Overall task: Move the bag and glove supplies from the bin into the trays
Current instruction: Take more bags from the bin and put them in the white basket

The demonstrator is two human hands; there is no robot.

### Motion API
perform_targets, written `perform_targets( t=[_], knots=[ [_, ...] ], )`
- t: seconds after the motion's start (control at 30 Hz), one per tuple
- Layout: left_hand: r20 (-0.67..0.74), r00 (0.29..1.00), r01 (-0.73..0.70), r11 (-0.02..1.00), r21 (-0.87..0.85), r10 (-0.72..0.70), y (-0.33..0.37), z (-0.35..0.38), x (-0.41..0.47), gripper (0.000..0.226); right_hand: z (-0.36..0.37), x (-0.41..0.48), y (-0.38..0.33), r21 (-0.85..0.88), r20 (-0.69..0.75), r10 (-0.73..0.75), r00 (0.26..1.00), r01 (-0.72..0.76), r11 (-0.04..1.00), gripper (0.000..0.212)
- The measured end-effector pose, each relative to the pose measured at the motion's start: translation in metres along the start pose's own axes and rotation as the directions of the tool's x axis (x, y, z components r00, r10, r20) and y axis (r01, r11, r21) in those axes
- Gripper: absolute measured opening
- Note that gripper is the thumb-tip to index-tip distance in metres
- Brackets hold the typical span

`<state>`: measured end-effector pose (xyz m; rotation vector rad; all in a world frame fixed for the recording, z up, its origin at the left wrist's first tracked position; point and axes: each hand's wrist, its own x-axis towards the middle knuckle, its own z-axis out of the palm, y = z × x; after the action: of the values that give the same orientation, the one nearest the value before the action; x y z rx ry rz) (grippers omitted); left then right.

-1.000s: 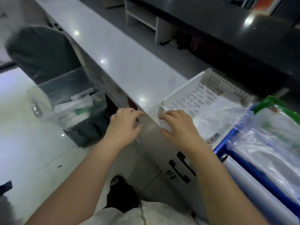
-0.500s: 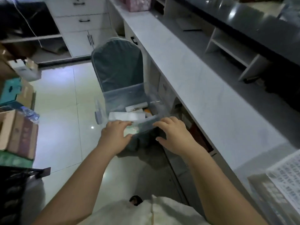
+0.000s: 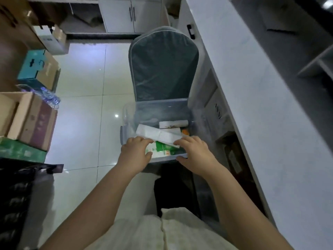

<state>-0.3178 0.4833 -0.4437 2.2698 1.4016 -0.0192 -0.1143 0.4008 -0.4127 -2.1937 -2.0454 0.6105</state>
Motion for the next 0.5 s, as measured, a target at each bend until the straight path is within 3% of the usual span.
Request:
perform_targets(
  t=[0.2, 0.33, 0.5],
  knots=[
    [0.164, 0.976, 0.143, 0.99, 0.001, -0.141, -0.001, 0.04, 0.085, 0.049, 0.027, 0.111, 0.062, -0.034, 0.23, -0.032, 0.973, 0.041, 0.999, 0.047],
    [0.165, 0.966, 0.197, 0.98, 0.016, -0.197, -0.011, 0.062, 0.145, 0.049, 0.043, 0.175, 0.094, 0.006, 0.275, -0.066, 0.959, 0.067, 0.998, 0.047],
    [0.225, 0.925, 0.321, 0.946, -0.037, -0.305, -0.031, 0.092, 0.209, 0.05, 0.079, 0.238, 0.125, -0.043, 0.497, 0.053, 0.866, -0.037, 0.998, 0.049]
  ],
)
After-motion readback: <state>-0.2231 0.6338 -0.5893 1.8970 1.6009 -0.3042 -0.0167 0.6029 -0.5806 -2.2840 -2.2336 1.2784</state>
